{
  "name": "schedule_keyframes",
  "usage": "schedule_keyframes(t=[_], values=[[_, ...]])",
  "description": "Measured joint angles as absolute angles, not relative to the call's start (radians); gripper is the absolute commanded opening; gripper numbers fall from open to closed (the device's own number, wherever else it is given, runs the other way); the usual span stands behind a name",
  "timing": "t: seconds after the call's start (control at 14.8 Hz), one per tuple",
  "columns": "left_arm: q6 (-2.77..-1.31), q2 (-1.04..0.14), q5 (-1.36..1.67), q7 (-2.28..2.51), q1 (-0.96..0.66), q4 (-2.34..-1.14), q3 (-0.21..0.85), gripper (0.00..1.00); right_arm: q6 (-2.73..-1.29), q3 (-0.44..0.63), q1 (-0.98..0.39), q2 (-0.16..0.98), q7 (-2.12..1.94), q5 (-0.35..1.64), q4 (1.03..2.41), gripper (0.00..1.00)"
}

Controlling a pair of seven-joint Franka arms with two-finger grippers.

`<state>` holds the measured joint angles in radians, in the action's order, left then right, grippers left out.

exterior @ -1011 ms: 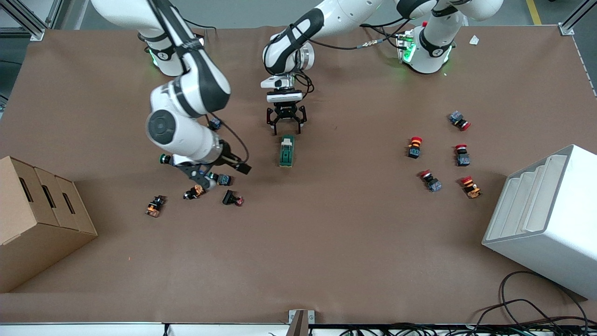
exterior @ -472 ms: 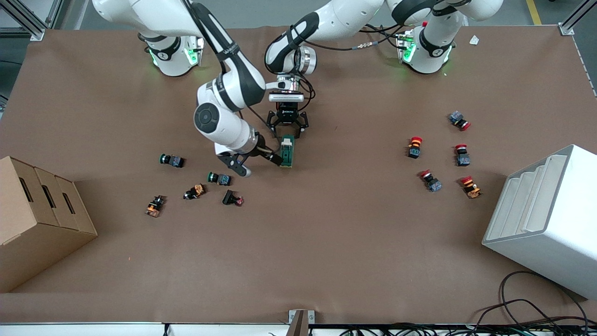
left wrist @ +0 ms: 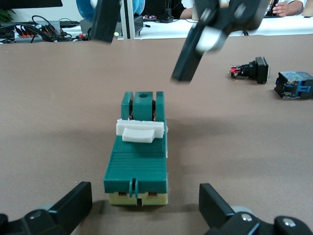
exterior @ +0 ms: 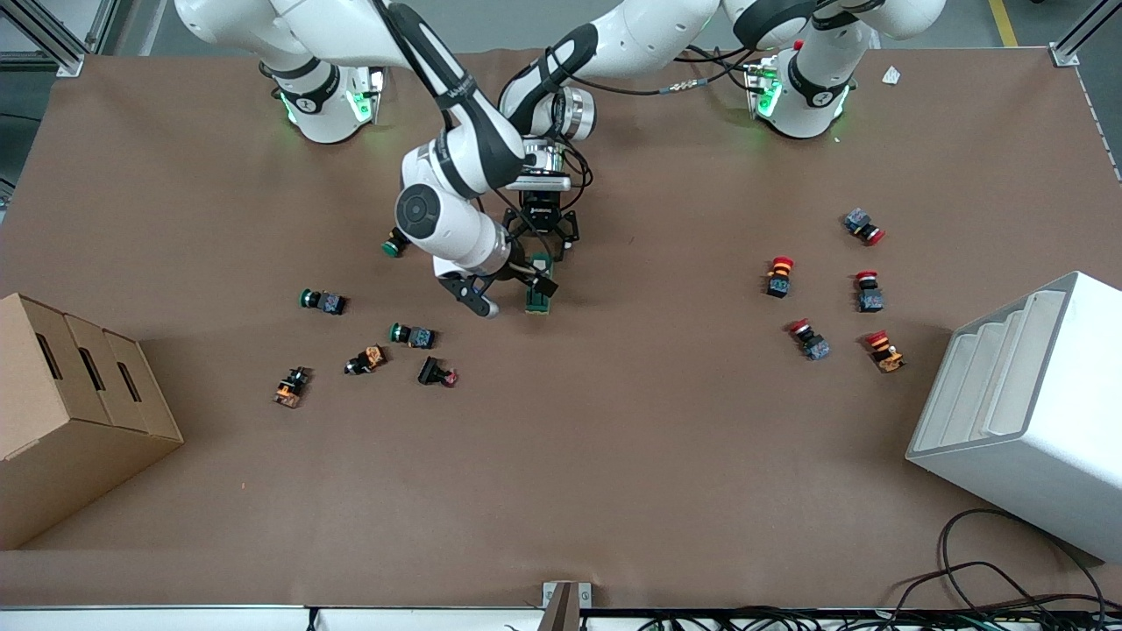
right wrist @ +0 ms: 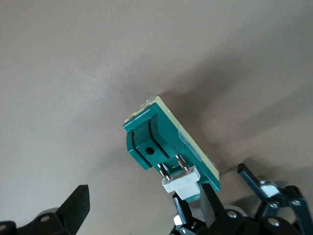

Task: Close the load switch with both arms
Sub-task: 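Press the white handle down with the left gripper while the right gripper holds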

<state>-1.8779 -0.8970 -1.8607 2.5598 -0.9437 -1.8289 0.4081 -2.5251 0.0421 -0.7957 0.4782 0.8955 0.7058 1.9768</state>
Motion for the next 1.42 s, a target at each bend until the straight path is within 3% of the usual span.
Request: schedule_keyframes(t=[0.34,1.42], values=[[-1.878,-0.897,-1.861,2.56,-0.944,-1.829,0.408,0.99,-2.578,0.042,-0.85,0.541,0.904,0.727,1.977,1.0],[-1.877,-0.897,-1.861,2.56,-0.944,-1.829,0.408,0.99,-2.593,0.046,-0.864,0.548,0.952,0.733,1.962,1.0]])
